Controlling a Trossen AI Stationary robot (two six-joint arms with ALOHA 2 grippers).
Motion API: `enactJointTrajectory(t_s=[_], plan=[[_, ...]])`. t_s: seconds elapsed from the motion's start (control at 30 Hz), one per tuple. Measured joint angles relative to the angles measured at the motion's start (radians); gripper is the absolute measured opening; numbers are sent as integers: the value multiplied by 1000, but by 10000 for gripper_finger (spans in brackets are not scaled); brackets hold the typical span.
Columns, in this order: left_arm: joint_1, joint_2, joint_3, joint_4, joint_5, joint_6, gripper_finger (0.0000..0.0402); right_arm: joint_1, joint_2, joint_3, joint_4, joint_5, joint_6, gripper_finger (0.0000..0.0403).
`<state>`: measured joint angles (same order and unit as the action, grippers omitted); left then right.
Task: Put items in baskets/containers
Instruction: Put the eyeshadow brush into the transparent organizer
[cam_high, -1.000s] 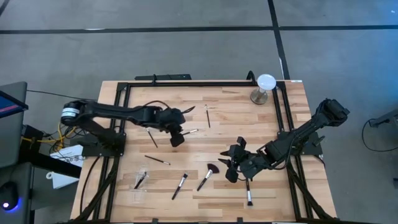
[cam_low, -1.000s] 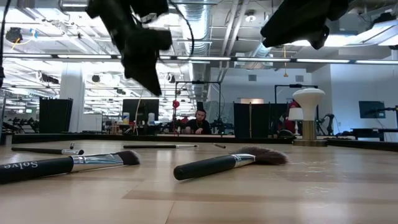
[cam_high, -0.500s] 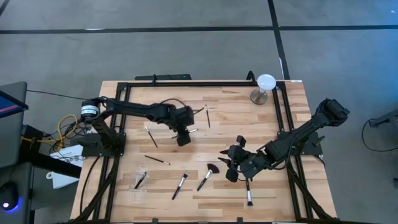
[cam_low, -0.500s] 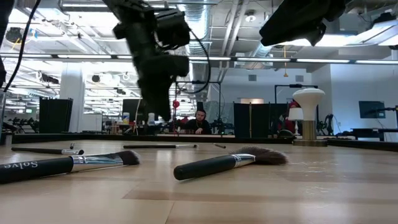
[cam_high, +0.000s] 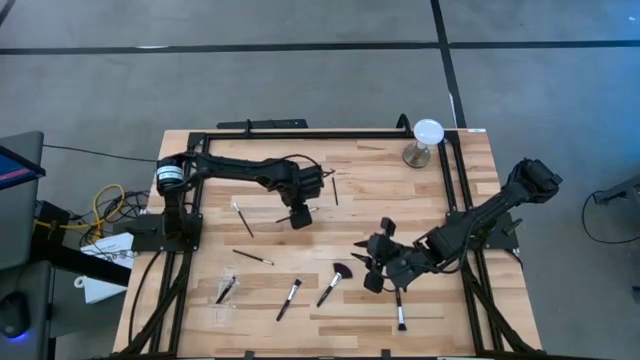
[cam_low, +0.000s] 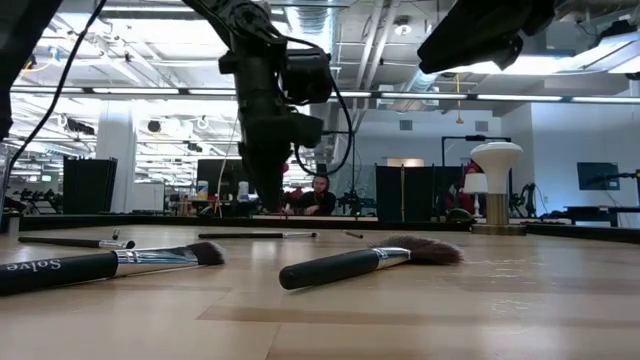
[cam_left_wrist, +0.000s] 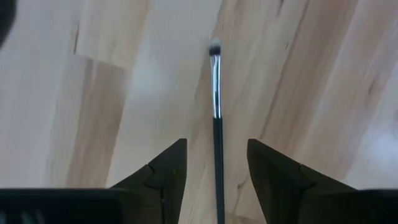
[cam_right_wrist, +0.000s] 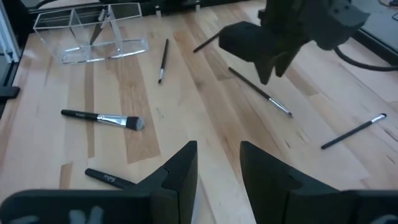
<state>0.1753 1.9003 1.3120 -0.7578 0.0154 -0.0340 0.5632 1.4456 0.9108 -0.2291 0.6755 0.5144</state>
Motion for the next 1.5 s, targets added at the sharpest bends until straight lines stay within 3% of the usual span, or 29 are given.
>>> enactJointTrajectory(t_s=[0.83,1.03,1.23,1.5], plan=[[10,105,-15,77,12,-23,119,5,0,0,-17,0,0,113],[17,106,-16,78,10,-24,86,5,0,0,-18,3,0,113],[18,107,-17,71,12,-35,15,5,0,0,-18,3,0,113],[0,70,-24,-6,21,-58,14,5,0,0,-27,4,0,113]])
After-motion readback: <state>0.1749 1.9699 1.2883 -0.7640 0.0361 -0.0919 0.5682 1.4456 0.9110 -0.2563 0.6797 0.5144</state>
